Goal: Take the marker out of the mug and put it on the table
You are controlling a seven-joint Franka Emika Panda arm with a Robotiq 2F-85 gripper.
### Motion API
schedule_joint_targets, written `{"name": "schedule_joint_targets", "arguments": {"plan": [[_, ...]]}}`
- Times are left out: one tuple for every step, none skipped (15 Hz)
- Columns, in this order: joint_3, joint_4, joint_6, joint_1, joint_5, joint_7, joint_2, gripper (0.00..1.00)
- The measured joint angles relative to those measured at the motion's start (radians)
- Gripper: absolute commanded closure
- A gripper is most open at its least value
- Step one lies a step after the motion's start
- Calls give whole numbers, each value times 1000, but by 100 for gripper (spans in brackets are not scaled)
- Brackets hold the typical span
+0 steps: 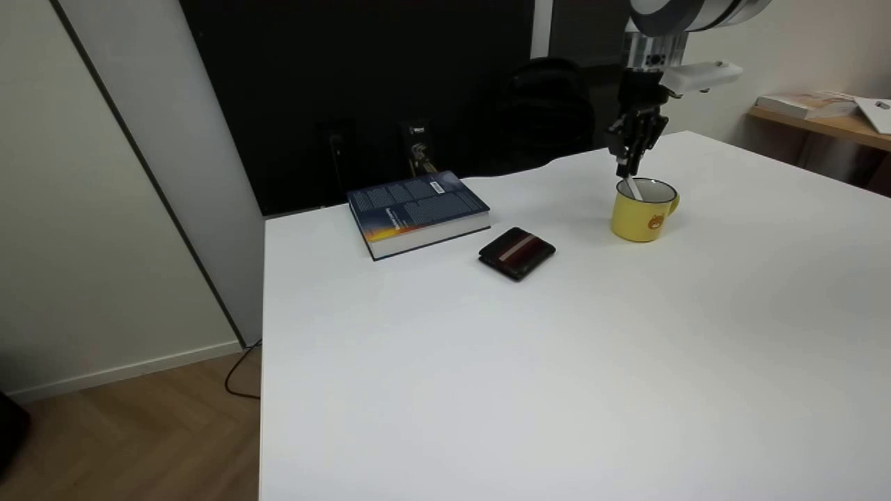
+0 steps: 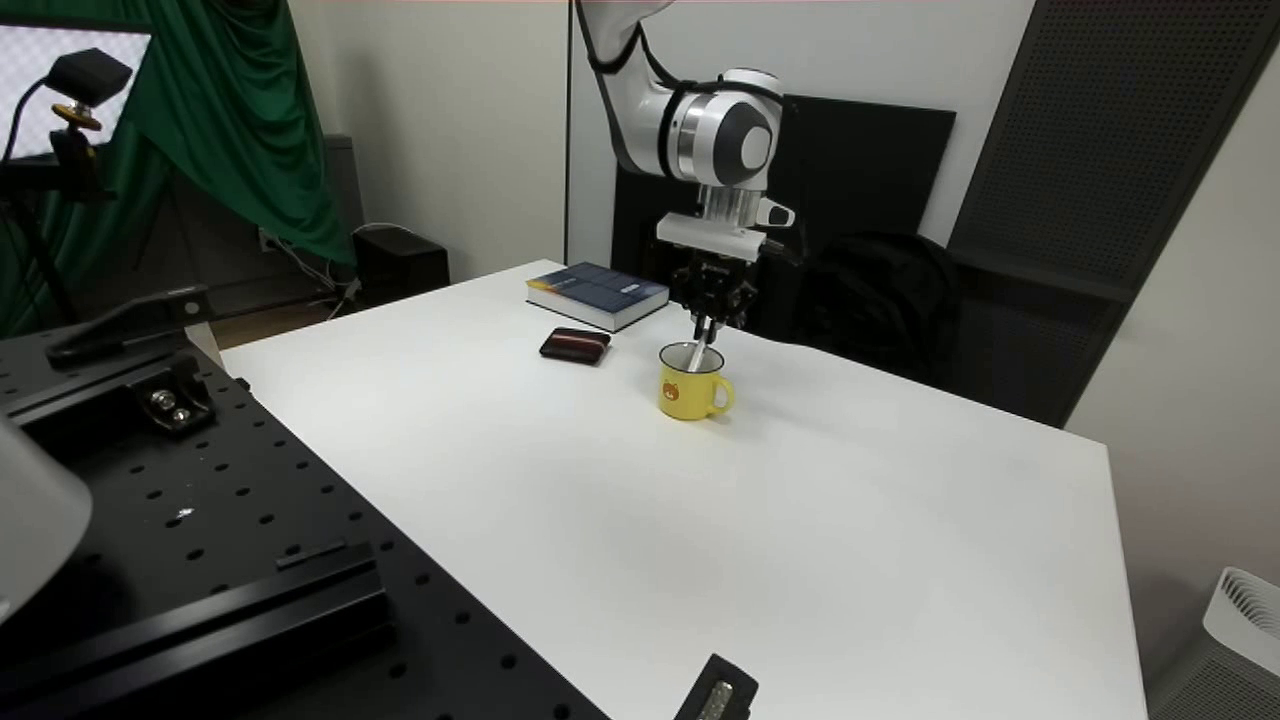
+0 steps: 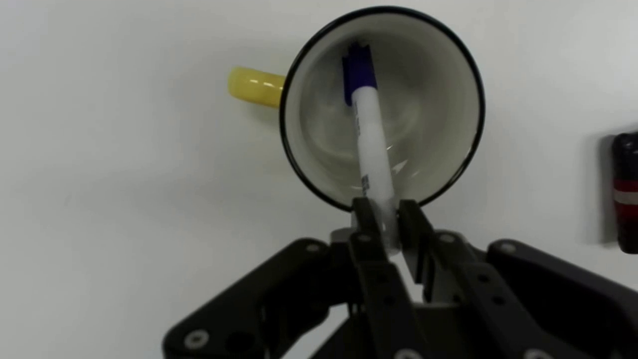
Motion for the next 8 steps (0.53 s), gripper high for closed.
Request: {"name": "schedule_joint_targets", "arguments": {"plan": [[0,-3,0,1,0,-2,-2,96],[0,-5,0,2,0,-2,-3,96],[0,-5,0,4,0,-2,-3,96],[0,-5,0,4,0,-2,-3,96],[0,-5,0,4,0,-2,-3,96],[0,-6,0,4,0,-2,-3,96],[0,-6,0,4,0,-2,-3,96],[0,-6,0,4,0,-2,-3,96]]}}
